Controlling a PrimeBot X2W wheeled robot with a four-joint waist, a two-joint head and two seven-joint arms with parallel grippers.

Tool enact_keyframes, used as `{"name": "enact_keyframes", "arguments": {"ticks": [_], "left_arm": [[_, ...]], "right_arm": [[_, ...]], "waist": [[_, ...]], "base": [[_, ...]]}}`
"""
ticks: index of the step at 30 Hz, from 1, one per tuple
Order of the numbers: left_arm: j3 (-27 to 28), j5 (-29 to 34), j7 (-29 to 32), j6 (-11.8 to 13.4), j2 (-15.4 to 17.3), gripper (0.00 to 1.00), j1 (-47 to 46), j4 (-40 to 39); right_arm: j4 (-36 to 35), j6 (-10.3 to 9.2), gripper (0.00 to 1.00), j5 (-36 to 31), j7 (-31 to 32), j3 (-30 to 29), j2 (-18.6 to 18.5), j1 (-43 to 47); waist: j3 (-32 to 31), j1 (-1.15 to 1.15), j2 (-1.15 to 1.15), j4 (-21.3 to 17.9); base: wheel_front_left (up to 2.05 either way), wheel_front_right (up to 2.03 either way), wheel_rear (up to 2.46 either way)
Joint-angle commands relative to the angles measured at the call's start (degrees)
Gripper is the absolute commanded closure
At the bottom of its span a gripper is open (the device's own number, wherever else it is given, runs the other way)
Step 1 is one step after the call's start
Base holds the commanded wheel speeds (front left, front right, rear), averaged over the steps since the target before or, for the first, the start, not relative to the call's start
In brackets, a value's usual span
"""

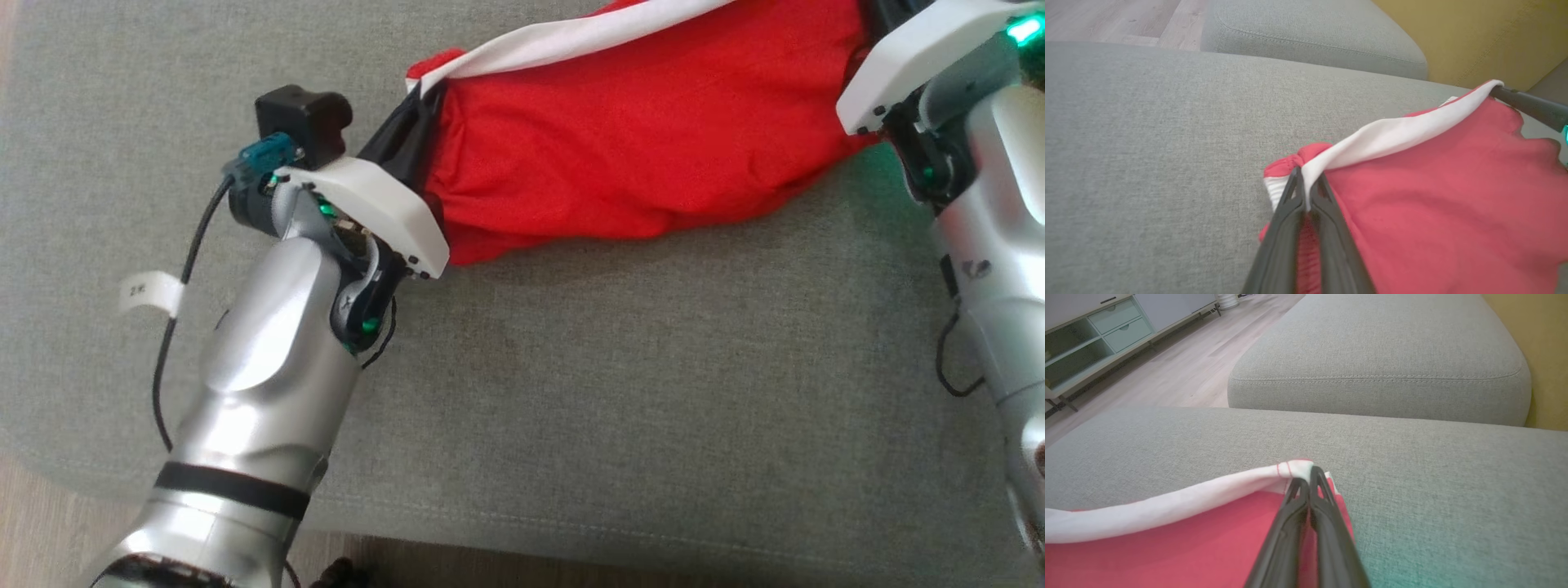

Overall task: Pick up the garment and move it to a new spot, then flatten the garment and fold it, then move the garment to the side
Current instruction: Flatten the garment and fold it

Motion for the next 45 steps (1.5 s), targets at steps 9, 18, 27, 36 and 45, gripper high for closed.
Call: {"name": "enact_keyframes", "arguments": {"ticks": [9,18,27,36,45], "left_arm": [[-0.22,-0.49,-6.66,2.57,1.07,0.00,-0.97,1.57],[4.89,4.77,-9.04,9.13,2.76,0.00,6.35,-11.36],[10.95,9.99,-9.07,10.70,4.09,0.00,16.71,-24.50],[13.45,12.62,-9.08,10.50,4.29,0.00,22.78,-27.03],[14.76,14.23,-9.08,10.47,3.92,0.00,28.11,-27.57]], "right_arm": [[1.81,-0.05,0.00,0.04,-13.13,5.23,1.37,0.24],[-5.76,-0.05,0.00,-2.00,-17.11,1.97,0.59,8.13],[-20.07,-0.05,0.00,-7.77,-17.16,-5.97,2.69,21.94],[-31.91,-0.05,0.00,-12.01,-12.96,-11.44,5.79,35.01],[-41.80,-0.05,0.00,-14.32,-7.93,-14.39,8.00,44.72]], "waist": [[-1.50,-0.01,0.00,-1.13],[-4.44,-0.01,0.00,-3.78],[-8.04,-0.01,0.00,-6.84],[-10.76,-0.01,0.00,-8.93],[-12.67,-0.01,0.00,-10.42]], "base": [[0.00,0.00,0.00],[0.00,0.00,0.00],[0.00,0.00,0.00],[0.00,0.00,0.00],[0.00,0.00,0.00]]}}
